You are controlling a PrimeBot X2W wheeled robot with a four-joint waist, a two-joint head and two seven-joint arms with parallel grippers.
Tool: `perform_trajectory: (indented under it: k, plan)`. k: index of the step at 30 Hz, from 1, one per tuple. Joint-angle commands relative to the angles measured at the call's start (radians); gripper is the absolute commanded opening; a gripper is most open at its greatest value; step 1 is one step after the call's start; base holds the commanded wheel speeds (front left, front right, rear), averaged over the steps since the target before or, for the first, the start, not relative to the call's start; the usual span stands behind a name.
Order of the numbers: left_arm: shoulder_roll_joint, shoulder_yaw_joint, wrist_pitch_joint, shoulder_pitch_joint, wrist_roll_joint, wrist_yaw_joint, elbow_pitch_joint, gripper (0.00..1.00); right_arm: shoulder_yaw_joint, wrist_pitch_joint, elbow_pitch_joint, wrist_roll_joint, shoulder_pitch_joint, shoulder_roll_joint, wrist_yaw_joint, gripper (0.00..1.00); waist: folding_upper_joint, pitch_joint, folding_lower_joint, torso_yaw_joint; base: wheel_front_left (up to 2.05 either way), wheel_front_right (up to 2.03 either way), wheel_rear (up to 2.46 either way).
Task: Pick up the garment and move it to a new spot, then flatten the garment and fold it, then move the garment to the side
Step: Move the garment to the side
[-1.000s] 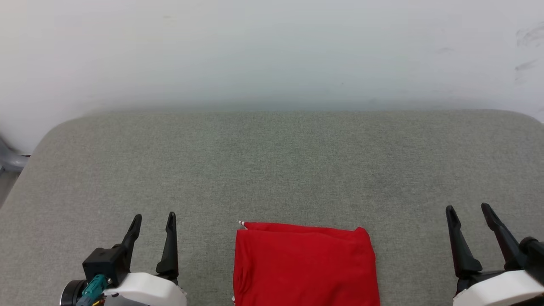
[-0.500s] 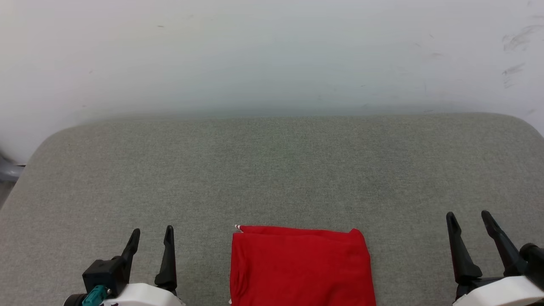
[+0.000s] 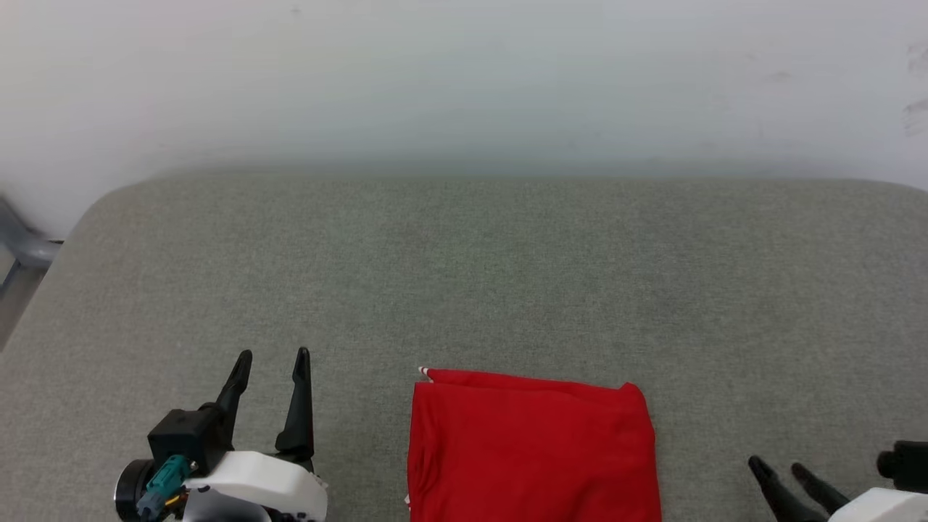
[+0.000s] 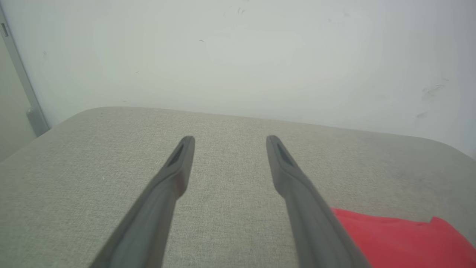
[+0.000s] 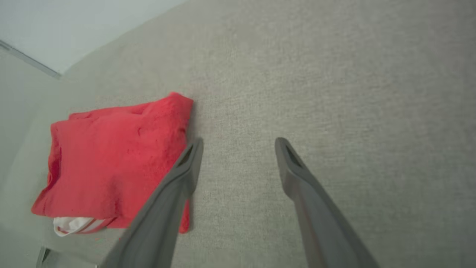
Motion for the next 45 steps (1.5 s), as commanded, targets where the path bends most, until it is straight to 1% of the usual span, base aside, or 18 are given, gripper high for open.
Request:
perform_trajectory:
  k: [1,2,5,7,9,15,21,22,23,24,25,30,32,35,40,45]
  plan:
    - [-0.003,0.003,-0.007,-0.019,0.004,-0.005,-0.001,1.0,0.012,0.016,0.009,0.004,-0.009,-0.018,0.0,1.0,0.0,0.025,-0.0001,0.015,0.0,0.0,0.0]
    - [-0.007,0.004,-0.007,-0.026,0.007,-0.007,-0.002,1.0,0.023,0.039,0.026,0.047,-0.022,-0.027,-0.001,1.0,0.0,0.038,-0.0001,0.02,0.0,0.0,0.0]
    - [-0.019,0.011,-0.007,-0.044,0.015,-0.017,0.0,1.0,0.072,0.086,0.073,0.123,-0.054,-0.046,0.0,1.0,0.0,0.075,-0.0001,0.039,0.0,0.0,0.0]
    - [-0.025,0.017,-0.007,-0.057,0.02,-0.026,0.002,1.0,0.11,0.097,0.099,0.16,-0.085,-0.057,0.0,1.0,0.0,0.096,-0.0001,0.05,0.0,0.0,0.0]
    - [-0.037,0.027,-0.007,-0.073,0.029,-0.037,0.005,1.0,0.171,0.102,0.143,0.21,-0.128,-0.062,0.0,1.0,0.0,0.126,-0.0001,0.066,0.0,0.0,0.0]
    - [-0.052,0.045,-0.007,-0.1,0.047,-0.061,0.007,1.0,0.28,0.116,0.228,0.292,-0.199,-0.078,-0.001,1.0,0.0,0.172,-0.0001,0.091,0.0,0.0,0.0]
    - [-0.068,0.068,-0.007,-0.112,0.063,-0.082,0.012,1.0,0.369,0.144,0.308,0.332,-0.239,-0.096,-0.001,1.0,0.0,0.193,-0.0001,0.099,0.0,0.0,0.0]
    - [-0.071,0.071,-0.007,-0.112,0.065,-0.084,0.014,1.0,0.382,0.142,0.315,0.328,-0.245,-0.102,-0.002,0.84,0.0,0.193,-0.0001,0.099,0.0,0.0,0.0]
    - [-0.074,0.073,-0.007,-0.109,0.068,-0.087,0.015,1.0,0.396,0.14,0.322,0.318,-0.25,-0.111,-0.002,0.34,0.0,0.192,-0.0001,0.098,0.0,0.0,0.0]
    - [-0.077,0.075,-0.007,-0.107,0.07,-0.088,0.017,1.0,0.407,0.137,0.327,0.324,-0.254,-0.112,-0.002,0.02,0.0,0.191,-0.0001,0.097,0.0,0.0,0.0]
    - [-0.08,0.077,-0.007,-0.105,0.073,-0.09,0.02,1.0,0.415,0.135,0.331,0.332,-0.26,-0.114,-0.002,0.0,0.0,0.189,-0.0001,0.095,0.0,0.0,0.0]
    - [-0.086,0.083,-0.007,-0.091,0.083,-0.097,0.034,1.0,0.445,0.103,0.32,0.325,-0.291,-0.147,-0.001,0.0,0.0,0.154,-0.0001,0.08,0.0,0.0,0.0]
    - [-0.087,0.085,-0.007,-0.076,0.085,-0.104,0.041,1.0,0.451,0.091,0.305,0.319,-0.299,-0.163,-0.001,0.0,0.0,0.129,-0.0001,0.064,0.0,0.0,0.0]
    - [-0.088,0.087,-0.006,-0.06,0.088,-0.101,0.041,1.0,0.449,0.078,0.293,0.288,-0.311,-0.188,-0.001,0.0,0.0,0.101,-0.0001,0.029,0.0,0.0,0.0]
    - [-0.079,0.091,-0.005,-0.022,0.099,-0.095,0.018,1.0,0.44,0.092,0.278,0.209,-0.323,-0.223,-0.001,0.0,0.0,0.075,-0.0001,-0.066,0.0,0.0,0.0]
    - [-0.076,0.088,-0.004,-0.011,0.107,-0.086,-0.016,1.0,0.412,0.118,0.25,0.148,-0.336,-0.247,-0.001,0.0,0.0,0.09,-0.0001,-0.2,0.0,0.0,0.0]
